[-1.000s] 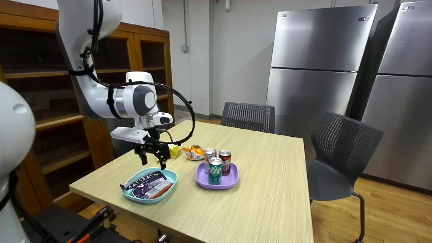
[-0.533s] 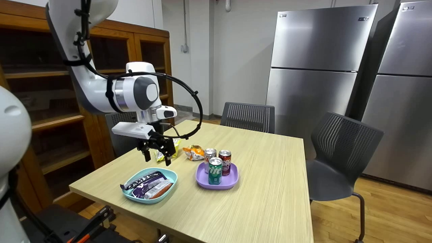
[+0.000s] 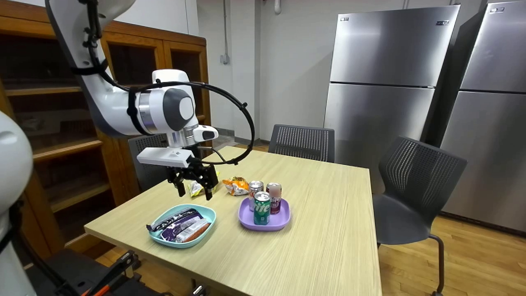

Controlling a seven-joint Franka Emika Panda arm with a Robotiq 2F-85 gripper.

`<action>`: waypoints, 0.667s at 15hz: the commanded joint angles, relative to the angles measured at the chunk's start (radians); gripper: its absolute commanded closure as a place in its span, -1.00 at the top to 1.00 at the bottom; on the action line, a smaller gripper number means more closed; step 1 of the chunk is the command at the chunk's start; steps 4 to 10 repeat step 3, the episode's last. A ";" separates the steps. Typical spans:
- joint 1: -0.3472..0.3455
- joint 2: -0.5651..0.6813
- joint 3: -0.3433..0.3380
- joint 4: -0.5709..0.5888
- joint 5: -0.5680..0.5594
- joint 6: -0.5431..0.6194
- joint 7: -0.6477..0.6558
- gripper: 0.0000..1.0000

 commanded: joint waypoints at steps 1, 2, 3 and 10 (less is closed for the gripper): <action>-0.030 0.000 0.029 0.001 -0.007 -0.003 0.004 1.00; -0.030 0.000 0.030 0.001 -0.007 -0.003 0.004 1.00; -0.030 0.000 0.031 0.001 -0.007 -0.003 0.004 1.00; -0.030 0.000 0.031 0.001 -0.007 -0.003 0.004 1.00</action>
